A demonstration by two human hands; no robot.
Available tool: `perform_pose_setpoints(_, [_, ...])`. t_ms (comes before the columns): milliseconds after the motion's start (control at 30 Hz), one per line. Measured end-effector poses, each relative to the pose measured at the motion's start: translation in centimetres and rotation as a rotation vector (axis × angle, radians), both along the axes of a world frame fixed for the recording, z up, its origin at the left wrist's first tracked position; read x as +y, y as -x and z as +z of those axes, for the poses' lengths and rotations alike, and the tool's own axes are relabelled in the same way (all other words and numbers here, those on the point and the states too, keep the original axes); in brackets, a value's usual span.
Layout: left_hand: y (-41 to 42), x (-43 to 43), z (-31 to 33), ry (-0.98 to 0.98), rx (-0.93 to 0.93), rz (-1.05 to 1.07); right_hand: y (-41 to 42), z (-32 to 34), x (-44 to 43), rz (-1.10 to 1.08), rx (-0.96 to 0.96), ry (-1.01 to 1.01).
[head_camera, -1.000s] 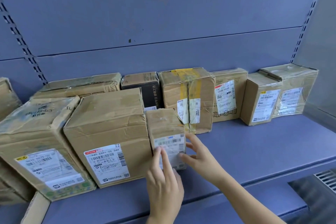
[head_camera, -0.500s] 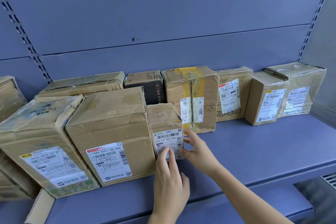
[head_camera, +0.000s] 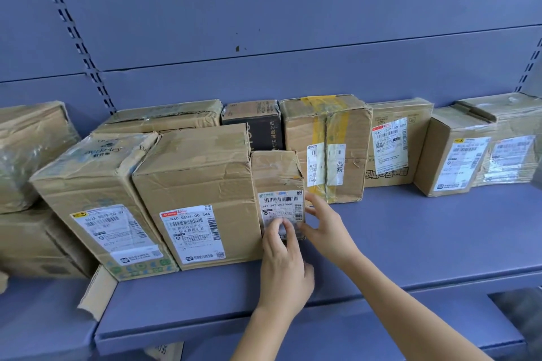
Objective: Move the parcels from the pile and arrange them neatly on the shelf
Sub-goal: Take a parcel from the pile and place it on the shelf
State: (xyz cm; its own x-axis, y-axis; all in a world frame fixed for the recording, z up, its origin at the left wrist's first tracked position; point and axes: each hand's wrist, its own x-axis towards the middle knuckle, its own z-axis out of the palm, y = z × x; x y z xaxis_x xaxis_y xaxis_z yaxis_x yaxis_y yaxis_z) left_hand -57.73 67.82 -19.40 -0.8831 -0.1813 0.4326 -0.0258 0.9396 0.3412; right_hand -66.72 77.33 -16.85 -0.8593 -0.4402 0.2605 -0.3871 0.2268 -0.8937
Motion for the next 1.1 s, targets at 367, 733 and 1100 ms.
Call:
perform_pose_setpoints(367, [-3.4, -0.9, 1.8, -0.168, -0.095, -0.104, -1.7, 0.8, 1.1, -0.004, -0.138, 0.034])
perform_pose_setpoints(733, [-8.6, -3.1, 2.4, -0.409, -0.015, 0.263, -9.2, 0.4, -1.2, 0.196, 0.233, -0.034])
perform_pose_setpoints(1100, [-22.8, -11.9, 1.6, -0.472, 0.026, 0.584, -20.1, 0.0, -13.8, 0.632, 0.171, -0.120])
